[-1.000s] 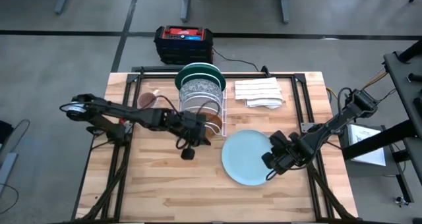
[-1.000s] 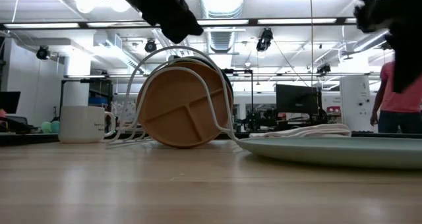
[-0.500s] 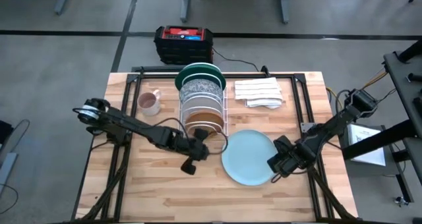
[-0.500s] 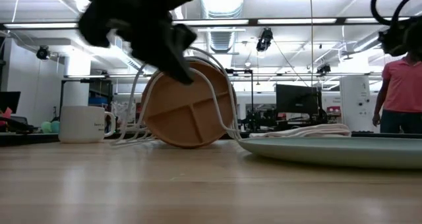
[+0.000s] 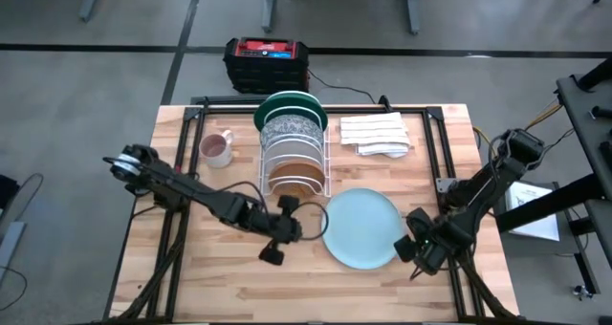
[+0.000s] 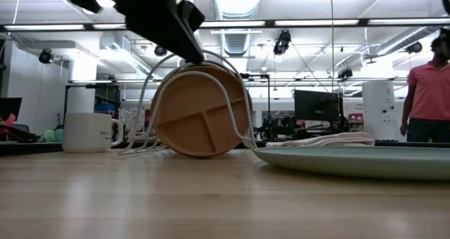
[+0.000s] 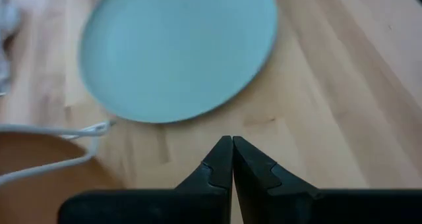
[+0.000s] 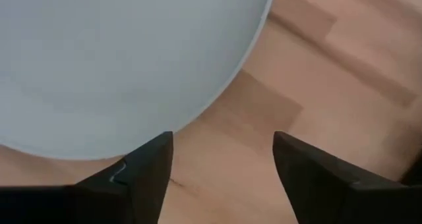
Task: Sort dishes
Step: Put the light blue plate in the dish rack
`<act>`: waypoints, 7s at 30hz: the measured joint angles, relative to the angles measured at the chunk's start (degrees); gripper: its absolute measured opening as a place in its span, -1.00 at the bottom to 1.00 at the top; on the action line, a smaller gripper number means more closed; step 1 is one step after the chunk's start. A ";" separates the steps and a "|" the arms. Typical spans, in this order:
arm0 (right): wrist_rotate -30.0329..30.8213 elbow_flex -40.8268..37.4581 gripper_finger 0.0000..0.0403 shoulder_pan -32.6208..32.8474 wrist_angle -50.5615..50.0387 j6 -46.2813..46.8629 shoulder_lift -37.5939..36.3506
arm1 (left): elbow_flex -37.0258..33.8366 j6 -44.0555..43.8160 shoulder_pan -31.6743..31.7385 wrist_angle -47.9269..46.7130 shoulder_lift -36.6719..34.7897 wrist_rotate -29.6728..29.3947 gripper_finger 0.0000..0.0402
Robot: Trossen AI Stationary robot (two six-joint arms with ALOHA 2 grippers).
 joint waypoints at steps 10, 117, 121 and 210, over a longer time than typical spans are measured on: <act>6.96 -6.28 0.25 3.13 9.27 8.43 0.61 | 0.26 -1.93 -7.70 4.94 6.04 -7.40 -1.00; 52.05 7.82 -1.00 2.50 -3.38 -26.79 -12.69 | -18.32 -62.18 -13.37 -50.74 -18.98 -46.47 -1.00; 53.62 7.82 -1.00 0.64 -3.97 -29.72 -15.42 | -21.36 -62.53 -13.36 -44.41 -18.48 -46.46 -1.00; 48.54 17.66 -1.00 -29.43 -3.62 -65.16 -21.93 | -9.94 -25.99 -6.91 -31.28 -21.67 -50.58 -1.00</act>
